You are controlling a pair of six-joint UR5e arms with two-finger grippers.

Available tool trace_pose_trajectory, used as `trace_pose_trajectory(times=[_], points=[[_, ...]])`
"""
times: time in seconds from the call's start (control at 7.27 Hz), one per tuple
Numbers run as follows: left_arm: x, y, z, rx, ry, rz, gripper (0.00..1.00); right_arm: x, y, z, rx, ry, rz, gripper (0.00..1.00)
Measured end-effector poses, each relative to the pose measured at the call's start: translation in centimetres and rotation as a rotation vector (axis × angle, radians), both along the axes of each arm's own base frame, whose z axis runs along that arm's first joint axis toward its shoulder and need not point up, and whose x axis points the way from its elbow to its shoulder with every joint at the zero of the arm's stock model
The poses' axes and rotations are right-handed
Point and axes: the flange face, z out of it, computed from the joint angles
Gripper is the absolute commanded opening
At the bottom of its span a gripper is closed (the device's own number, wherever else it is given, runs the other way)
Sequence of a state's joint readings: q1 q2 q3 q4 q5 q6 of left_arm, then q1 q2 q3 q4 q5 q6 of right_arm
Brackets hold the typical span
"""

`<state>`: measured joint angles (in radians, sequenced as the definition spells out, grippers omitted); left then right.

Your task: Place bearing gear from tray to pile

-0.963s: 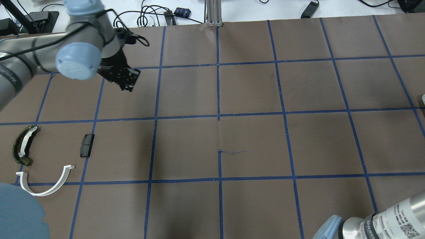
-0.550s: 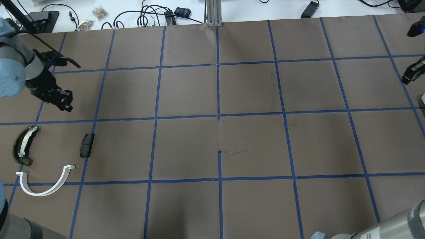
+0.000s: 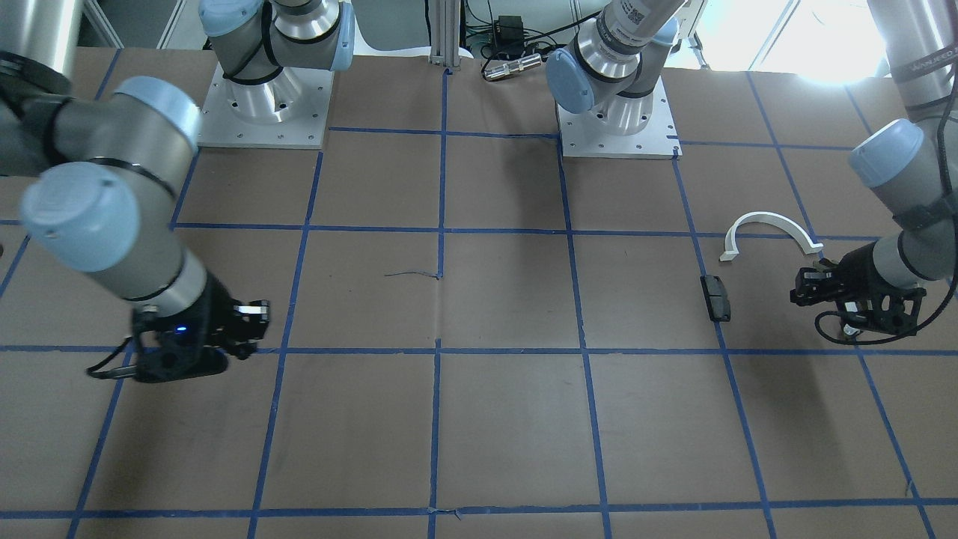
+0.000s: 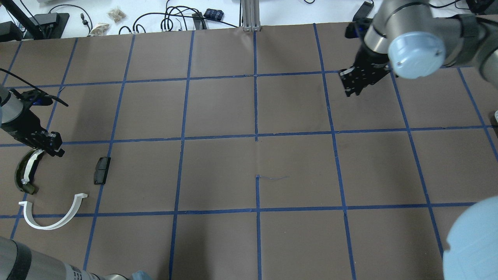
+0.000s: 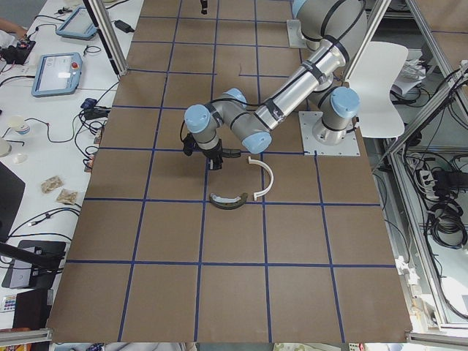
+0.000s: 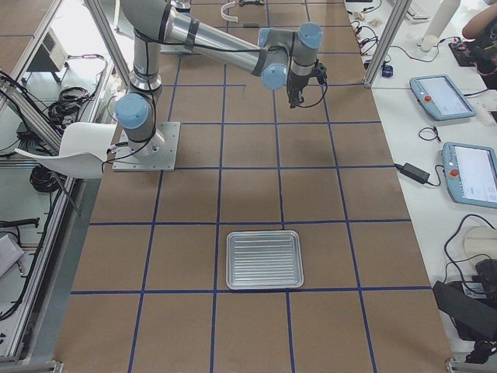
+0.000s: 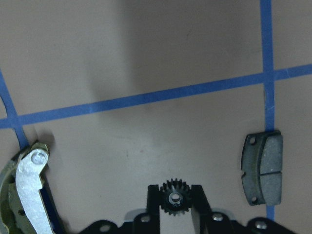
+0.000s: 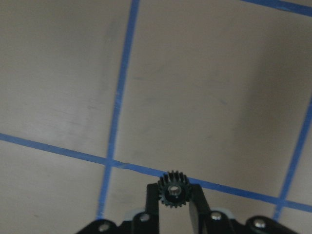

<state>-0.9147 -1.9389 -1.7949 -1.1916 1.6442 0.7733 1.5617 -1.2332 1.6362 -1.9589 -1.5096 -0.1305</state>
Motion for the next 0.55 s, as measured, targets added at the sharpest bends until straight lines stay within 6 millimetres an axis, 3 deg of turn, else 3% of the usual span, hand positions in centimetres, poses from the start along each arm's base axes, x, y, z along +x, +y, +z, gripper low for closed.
trace_pose_trajectory(times=[0.14, 0.28, 0.55], points=[[0.5, 0.8, -1.6, 0.003, 0.003, 0.018, 0.51, 6.3, 2.1, -1.4, -0.017, -0.001, -0.066, 0.00], [0.7, 1.1, -2.7, -0.008, -0.003, 0.028, 0.73, 11.3, 4.5, -3.2, -0.032, -0.006, -0.113, 0.00], [0.6, 0.6, -3.2, -0.049, 0.018, 0.045, 0.84, 18.2, 7.8, -7.7, -0.070, -0.030, -0.205, 0.01]])
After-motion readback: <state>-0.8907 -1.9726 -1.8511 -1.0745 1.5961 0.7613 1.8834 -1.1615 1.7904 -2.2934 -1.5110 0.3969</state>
